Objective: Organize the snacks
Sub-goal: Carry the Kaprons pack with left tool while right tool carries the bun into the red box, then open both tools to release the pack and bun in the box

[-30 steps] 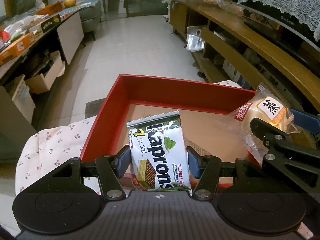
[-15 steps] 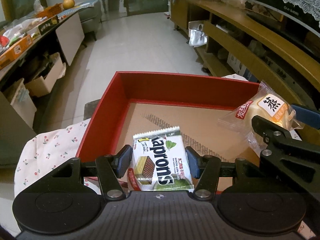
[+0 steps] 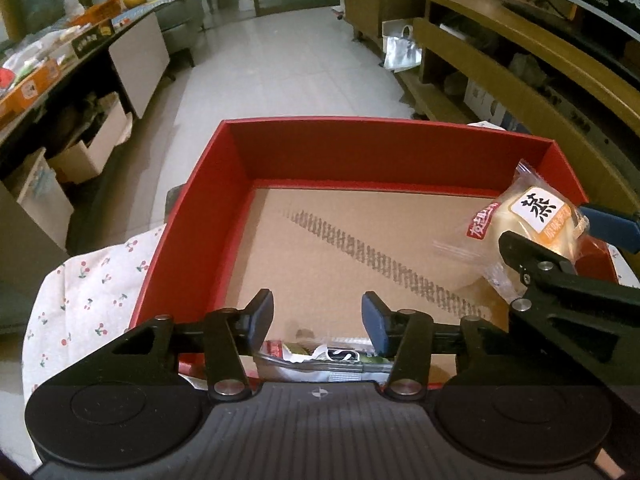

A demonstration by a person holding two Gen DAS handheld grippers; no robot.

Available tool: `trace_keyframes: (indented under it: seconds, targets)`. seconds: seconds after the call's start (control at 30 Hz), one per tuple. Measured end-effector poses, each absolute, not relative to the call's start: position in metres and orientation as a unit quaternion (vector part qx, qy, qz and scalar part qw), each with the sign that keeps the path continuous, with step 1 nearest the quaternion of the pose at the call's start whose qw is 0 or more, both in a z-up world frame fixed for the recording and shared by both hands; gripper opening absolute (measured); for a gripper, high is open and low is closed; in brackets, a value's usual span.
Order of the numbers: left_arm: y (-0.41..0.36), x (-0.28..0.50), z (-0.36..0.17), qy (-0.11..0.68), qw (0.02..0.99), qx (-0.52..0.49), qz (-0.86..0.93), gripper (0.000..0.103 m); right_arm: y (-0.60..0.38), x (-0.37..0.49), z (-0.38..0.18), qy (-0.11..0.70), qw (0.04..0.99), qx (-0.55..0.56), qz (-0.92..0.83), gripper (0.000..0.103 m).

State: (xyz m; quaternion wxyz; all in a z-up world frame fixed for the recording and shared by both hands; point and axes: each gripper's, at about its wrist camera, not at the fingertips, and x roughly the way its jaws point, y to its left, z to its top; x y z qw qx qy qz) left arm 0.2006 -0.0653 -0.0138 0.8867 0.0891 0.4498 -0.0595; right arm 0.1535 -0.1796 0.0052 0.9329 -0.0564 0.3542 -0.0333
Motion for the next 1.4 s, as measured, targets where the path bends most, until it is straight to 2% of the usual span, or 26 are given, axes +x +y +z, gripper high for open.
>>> trace_keyframes:
  seconds: [0.3,0.7,1.4]
  targets:
    - [-0.061,0.200,-0.013,0.450,0.887,0.089,-0.051,0.075,-0.179,0.152,0.006,0.349,0.934,-0.065,-0.037,0.073]
    - [-0.059,0.196,-0.005,0.441,0.892,0.088,-0.053,0.081,-0.178,0.146,0.014,0.339,0.937,-0.072,-0.042,0.073]
    - [-0.049,0.173,0.019,0.422,0.901,0.076,-0.064,0.083,-0.171,0.119,0.037,0.321,0.943,-0.079,-0.043,0.073]
